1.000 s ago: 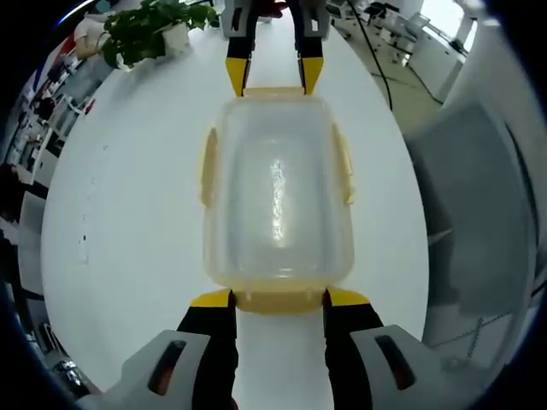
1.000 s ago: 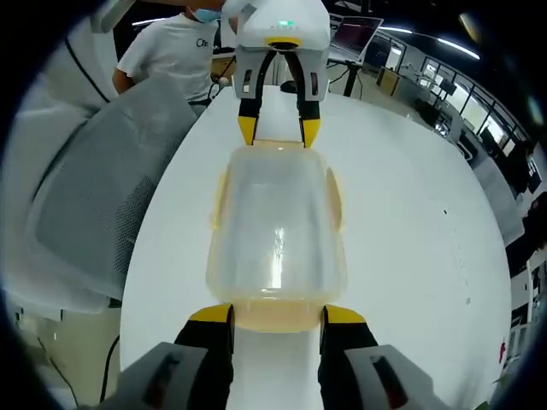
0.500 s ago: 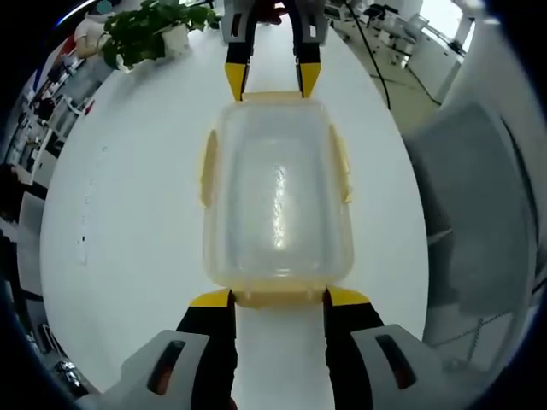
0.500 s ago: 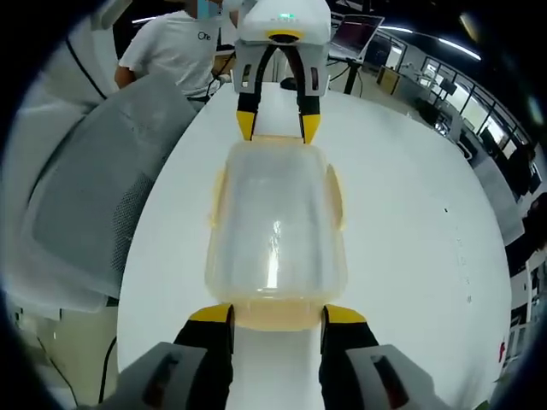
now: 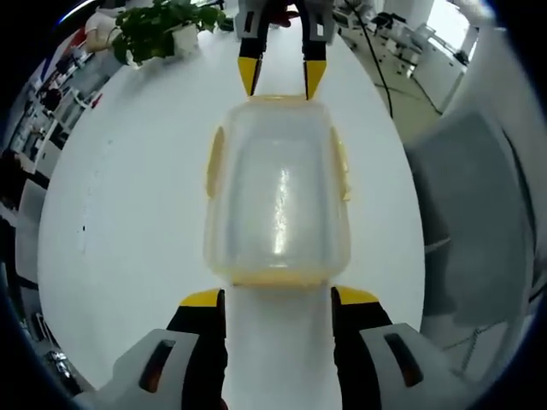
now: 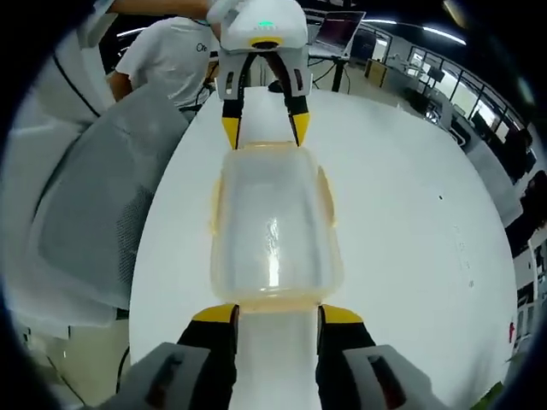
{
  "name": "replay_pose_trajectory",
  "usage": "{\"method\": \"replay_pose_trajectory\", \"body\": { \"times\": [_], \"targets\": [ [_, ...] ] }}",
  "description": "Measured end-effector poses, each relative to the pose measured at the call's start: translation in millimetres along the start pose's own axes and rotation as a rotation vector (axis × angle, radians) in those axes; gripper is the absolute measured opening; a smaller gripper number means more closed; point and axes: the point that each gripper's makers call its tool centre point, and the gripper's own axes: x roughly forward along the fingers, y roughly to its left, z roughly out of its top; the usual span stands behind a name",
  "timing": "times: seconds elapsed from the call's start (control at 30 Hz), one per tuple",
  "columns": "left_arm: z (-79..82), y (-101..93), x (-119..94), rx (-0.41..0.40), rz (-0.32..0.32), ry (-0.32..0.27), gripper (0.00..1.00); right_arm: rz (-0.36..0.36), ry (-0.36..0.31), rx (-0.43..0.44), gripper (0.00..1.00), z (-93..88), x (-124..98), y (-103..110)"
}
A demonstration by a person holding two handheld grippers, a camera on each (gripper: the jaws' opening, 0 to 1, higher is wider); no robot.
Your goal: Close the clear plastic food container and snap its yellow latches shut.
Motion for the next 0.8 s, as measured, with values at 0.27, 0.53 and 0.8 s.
{"method": "replay_pose_trajectory", "body": {
  "times": [0.27, 0.53, 0.8],
  "targets": [
    [3.6, 2.6, -8, -0.107, 0.01, -0.06, 0.46, -0.024, -0.066, 0.145, 0.35, 12.9, -10, -1],
    [13.6, 8.3, -15, -0.339, 0.039, -0.173, 0.43, -0.055, -0.116, 0.35, 0.37, 19.9, -14, 1],
    [34.1, 2.2, -14, -0.61, -0.004, -0.326, 0.43, -0.055, -0.193, 0.664, 0.34, 28.7, -15, -1]
  ]
}}
